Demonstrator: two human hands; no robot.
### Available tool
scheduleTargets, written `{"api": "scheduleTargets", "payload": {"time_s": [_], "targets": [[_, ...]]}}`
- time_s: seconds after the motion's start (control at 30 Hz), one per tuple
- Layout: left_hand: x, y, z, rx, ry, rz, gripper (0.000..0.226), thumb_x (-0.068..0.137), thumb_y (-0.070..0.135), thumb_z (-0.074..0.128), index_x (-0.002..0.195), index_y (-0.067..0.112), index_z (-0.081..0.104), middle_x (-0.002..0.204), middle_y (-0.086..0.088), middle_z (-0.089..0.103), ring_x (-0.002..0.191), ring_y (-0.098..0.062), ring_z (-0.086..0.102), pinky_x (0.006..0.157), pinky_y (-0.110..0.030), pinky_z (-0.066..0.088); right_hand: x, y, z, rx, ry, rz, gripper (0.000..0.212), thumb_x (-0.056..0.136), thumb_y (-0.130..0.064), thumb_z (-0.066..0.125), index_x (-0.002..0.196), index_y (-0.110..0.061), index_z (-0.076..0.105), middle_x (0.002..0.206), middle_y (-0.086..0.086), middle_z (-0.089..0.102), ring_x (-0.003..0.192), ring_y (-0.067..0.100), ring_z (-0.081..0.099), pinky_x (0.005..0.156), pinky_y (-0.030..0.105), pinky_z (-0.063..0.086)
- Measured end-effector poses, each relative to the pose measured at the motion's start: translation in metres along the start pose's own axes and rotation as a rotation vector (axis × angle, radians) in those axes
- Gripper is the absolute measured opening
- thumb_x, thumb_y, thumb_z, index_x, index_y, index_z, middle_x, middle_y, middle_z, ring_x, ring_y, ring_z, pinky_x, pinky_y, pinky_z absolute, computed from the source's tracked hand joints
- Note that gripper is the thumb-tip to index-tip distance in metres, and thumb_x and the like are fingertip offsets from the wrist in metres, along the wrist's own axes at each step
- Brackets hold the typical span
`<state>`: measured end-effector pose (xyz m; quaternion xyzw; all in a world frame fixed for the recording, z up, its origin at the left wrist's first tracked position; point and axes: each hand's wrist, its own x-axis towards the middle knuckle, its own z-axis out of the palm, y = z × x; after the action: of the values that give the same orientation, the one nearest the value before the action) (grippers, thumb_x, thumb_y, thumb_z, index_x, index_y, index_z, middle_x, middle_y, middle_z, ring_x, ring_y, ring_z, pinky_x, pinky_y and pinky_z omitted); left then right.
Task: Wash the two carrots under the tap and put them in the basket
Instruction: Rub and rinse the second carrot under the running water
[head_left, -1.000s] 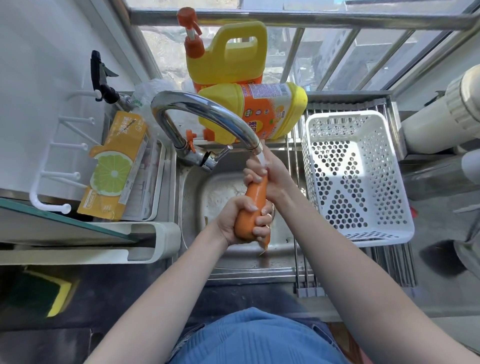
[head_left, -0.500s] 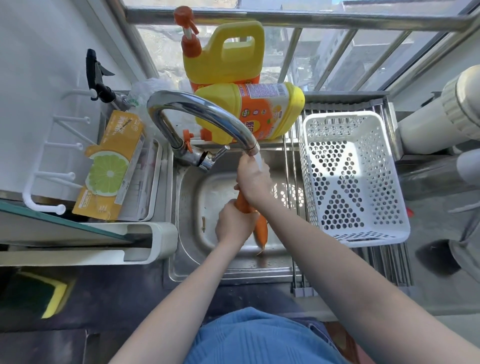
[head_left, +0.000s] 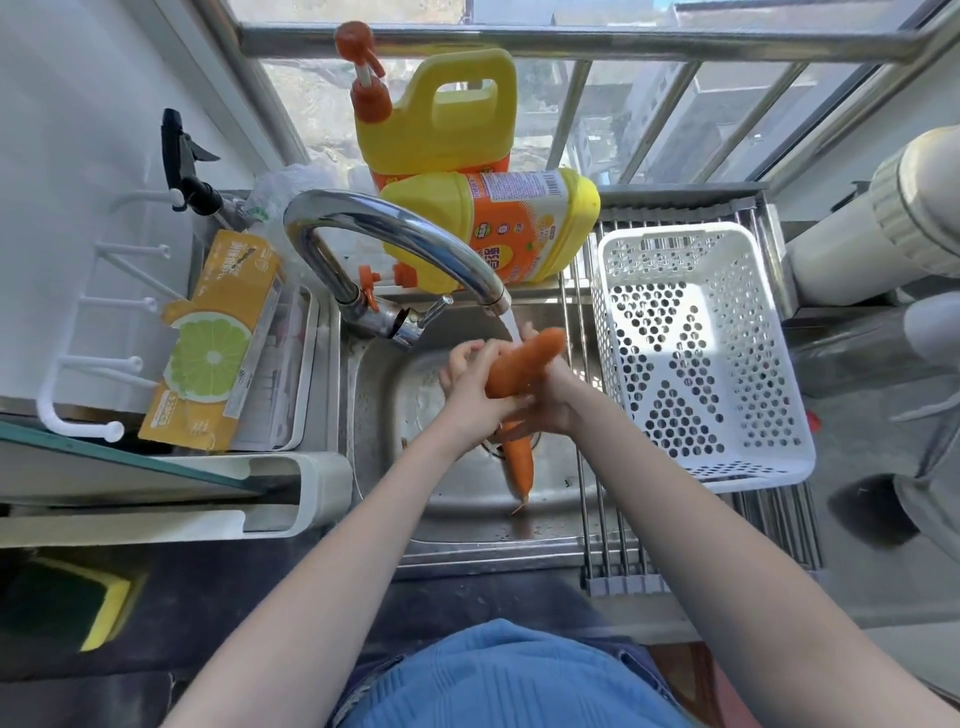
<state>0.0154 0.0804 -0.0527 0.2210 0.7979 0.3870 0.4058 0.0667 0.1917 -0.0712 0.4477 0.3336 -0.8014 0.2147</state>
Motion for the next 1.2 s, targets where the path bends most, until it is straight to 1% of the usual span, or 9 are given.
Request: {"api": "scheduleTargets", "payload": {"time_s": [0.07,0.17,0.27,0.33,0.43,0.57,0.8,1.0,1.2], "targets": [[0.000,0.006,-0.004,-0.008,-0.096,0.036,0.057,0.079,-0.008,0.054,0.117,0.034,0.047,0.144,-0.002,0.023,0.132,-0.025,0.024,0.113,-0.040,0.029,0.000,-0.002,0.001,0.074,-0.122,-0.016,0.038,0.086,-0.046,0.052,0.099,-0.011,0.059,0.104,0.016,0.057,0.098,0.032,0.057,0.084,0.049,0.048],[0.000,0.008,-0.010,-0.392,-0.039,-0.021,0.067,0.074,-0.023,0.039,0.107,0.034,0.044,0.136,-0.008,0.039,0.123,-0.025,0.044,0.084,-0.038,0.056,-0.004,-0.009,0.007,0.054,0.030,-0.135,0.012,0.089,-0.020,0.058,0.098,-0.011,0.057,0.090,0.013,0.061,0.076,0.022,0.065,0.066,0.034,0.058],[-0.002,0.006,-0.016,-0.630,0.185,-0.263,0.042,0.086,-0.007,0.052,0.121,0.015,0.041,0.133,-0.011,0.046,0.117,-0.026,0.053,0.084,-0.039,0.052,0.005,-0.002,0.002,0.167,0.113,-0.241,0.060,0.080,-0.011,0.072,0.133,-0.011,0.043,0.096,0.017,0.060,0.070,0.024,0.070,0.062,0.039,0.060],[-0.005,0.005,-0.014,-0.680,-0.072,-0.457,0.039,0.093,0.021,0.059,0.127,0.009,0.046,0.127,-0.017,0.053,0.117,-0.031,0.055,0.084,-0.043,0.053,0.006,-0.002,0.008,0.193,0.218,-0.287,0.067,0.079,-0.015,0.076,0.137,-0.009,0.041,0.082,0.012,0.060,0.056,0.017,0.066,0.057,0.035,0.058],[-0.015,0.009,-0.004,-0.775,-0.492,-0.582,0.026,0.094,0.031,0.058,0.108,0.010,0.055,0.091,-0.012,0.068,0.071,-0.019,0.067,0.055,-0.026,0.057,0.009,-0.006,0.019,0.236,0.278,-0.356,0.041,0.084,-0.018,0.072,0.116,-0.010,0.047,0.069,0.010,0.053,0.042,0.015,0.058,0.049,0.029,0.055],[-0.015,0.004,-0.001,-0.829,-0.577,-0.629,0.028,0.096,0.028,0.052,0.070,0.019,0.046,0.043,0.009,0.033,0.029,0.000,0.024,0.029,-0.011,0.012,0.002,-0.018,0.020,0.303,0.173,-0.425,0.034,0.079,-0.012,0.066,0.104,-0.009,0.044,0.060,0.008,0.057,0.049,0.018,0.060,0.048,0.029,0.054],[-0.012,-0.002,-0.031,-0.779,-0.966,-0.659,0.043,0.083,0.042,0.051,0.047,0.021,0.041,0.032,0.010,0.032,0.023,0.000,0.025,0.031,-0.012,0.008,-0.020,-0.016,0.018,0.530,-0.293,-0.381,0.013,0.081,-0.027,0.054,0.078,-0.014,0.051,0.059,0.002,0.053,0.051,0.014,0.052,0.056,0.027,0.051],[-0.009,0.011,-0.006,-0.412,-0.362,-0.654,0.033,0.081,0.010,0.053,0.055,0.020,0.035,0.035,0.007,0.025,0.025,-0.007,0.018,0.034,-0.009,0.010,-0.008,-0.030,0.033,0.428,0.128,-0.384,0.013,0.086,-0.020,0.048,0.079,-0.009,0.052,0.051,0.004,0.051,0.039,0.015,0.047,0.047,0.022,0.043],[-0.007,-0.008,0.020,-0.149,0.121,-0.503,0.007,0.077,0.019,0.058,0.072,0.014,0.058,0.067,-0.010,0.062,0.067,-0.034,0.063,0.049,-0.024,0.034,0.004,-0.032,0.057,0.285,0.613,-0.443,0.029,0.087,-0.018,0.051,0.061,-0.011,0.061,0.058,0.012,0.062,0.045,0.025,0.055,0.049,0.033,0.050]]}}
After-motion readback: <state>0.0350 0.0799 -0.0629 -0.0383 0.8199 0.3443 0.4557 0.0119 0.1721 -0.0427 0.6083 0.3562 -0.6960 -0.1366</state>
